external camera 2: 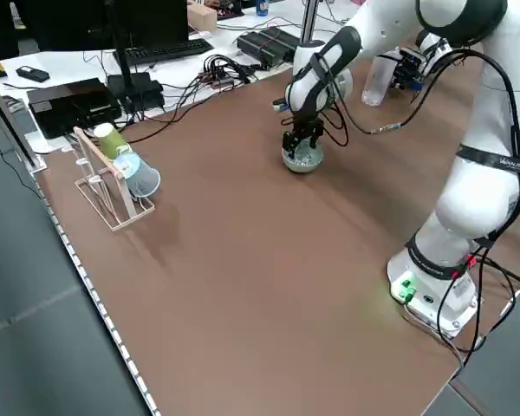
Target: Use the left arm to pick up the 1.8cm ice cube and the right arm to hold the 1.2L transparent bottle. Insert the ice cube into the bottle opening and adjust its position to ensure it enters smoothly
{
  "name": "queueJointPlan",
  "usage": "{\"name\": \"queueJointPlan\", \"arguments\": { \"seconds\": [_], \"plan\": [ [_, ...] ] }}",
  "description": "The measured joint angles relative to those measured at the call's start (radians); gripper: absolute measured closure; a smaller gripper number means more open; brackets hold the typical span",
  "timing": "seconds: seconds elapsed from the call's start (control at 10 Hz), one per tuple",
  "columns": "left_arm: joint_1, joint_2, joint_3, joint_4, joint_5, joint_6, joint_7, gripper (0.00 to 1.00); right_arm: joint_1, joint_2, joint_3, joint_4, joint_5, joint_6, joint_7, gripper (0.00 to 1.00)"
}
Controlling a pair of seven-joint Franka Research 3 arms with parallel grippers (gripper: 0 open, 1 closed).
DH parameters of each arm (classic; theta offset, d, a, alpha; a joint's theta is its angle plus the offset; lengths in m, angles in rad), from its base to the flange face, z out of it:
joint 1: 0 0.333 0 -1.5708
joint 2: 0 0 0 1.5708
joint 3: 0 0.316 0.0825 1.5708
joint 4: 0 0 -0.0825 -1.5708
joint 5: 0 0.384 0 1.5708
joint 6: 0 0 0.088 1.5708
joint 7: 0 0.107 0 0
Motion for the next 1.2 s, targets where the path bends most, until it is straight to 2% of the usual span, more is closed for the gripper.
{"name": "queueJointPlan", "arguments": {
  "seconds": [0.5,0.7,0.9,1.0,1.2],
  "plan": [
    [0.0,0.021,0.0,0.0,0.0,0.004,0.0,0.04,0.006,0.0,0.0,0.003,0.003,0.0,-0.001,0.0],
    [0.002,0.022,0.0,0.0,0.0,0.004,0.0,0.07,0.006,0.0,0.0,0.003,0.004,0.0,-0.001,0.0],
    [0.003,0.022,0.0,0.0,0.0,0.004,0.0,0.21,0.006,0.0,-0.002,0.003,0.004,0.0,-0.001,0.0],
    [0.004,0.022,0.001,0.0,0.0,0.004,0.0,0.39,0.006,0.0,-0.003,0.003,0.004,0.0,-0.001,0.0],
    [0.005,0.025,0.001,-0.001,0.0,0.004,-0.001,0.53,0.006,0.0,-0.004,0.003,0.005,0.001,-0.001,0.0]
  ]
}}
